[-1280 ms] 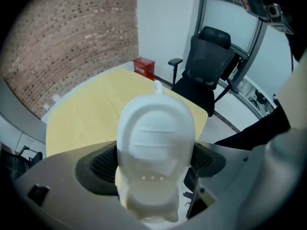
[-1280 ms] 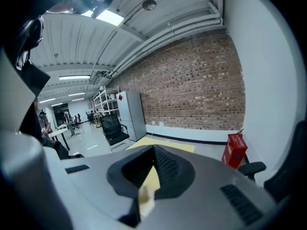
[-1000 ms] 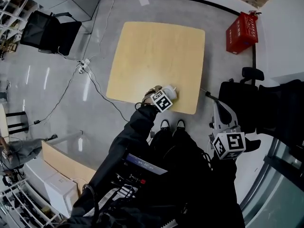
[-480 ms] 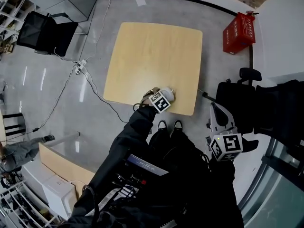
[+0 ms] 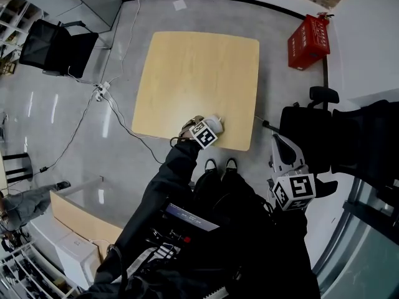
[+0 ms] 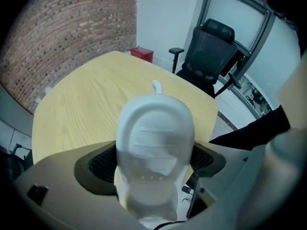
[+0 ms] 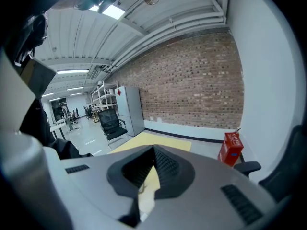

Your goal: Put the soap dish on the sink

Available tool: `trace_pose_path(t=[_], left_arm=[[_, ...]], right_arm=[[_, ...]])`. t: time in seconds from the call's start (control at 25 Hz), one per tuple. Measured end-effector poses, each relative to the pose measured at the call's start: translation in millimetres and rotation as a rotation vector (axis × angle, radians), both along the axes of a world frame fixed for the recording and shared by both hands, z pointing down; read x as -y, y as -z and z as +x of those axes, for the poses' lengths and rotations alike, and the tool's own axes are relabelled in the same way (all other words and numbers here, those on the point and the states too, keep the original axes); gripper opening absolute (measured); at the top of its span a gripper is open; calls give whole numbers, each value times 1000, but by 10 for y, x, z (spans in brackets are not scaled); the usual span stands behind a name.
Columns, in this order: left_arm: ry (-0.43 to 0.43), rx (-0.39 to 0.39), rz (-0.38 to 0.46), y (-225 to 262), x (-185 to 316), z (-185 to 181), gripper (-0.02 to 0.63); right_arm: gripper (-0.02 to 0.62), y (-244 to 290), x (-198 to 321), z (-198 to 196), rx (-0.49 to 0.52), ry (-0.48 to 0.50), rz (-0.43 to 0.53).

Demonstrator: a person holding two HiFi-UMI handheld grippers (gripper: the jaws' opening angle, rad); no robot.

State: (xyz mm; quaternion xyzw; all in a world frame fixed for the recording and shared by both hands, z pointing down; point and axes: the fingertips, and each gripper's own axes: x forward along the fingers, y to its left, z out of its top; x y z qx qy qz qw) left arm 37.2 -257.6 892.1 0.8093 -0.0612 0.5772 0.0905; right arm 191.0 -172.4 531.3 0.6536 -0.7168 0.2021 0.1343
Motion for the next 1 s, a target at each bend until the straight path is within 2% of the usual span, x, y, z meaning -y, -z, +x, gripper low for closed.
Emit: trace_pose_path(t=[0.2,0.52,0.6,0.68,0.8,0.88,1.0], left_arm=[[-3,-17,5,7,-31,-28,436],[-37,-59,0,146,-15,-5,493],[-17,-92,-7,260,-39,-45,495],[50,-190,-2,485,-19,-46,495],[169,-389,10,911,-61,-8,495],[208,-482,35,1215,-100,-17,490],[269,-600,117,1736,-36,-88,350]], right_arm=[[5,-53,-39,28,10,0,-1],[5,-87,-64,24,18,6,-3],[5,-63,-39,13,20,12,8],[5,-42,9,2,24,18,20],[5,-34,65,-29,43,27,36],[5,-9,126,-83,56,44,55],[5,102,231,-200,73,80,97]])
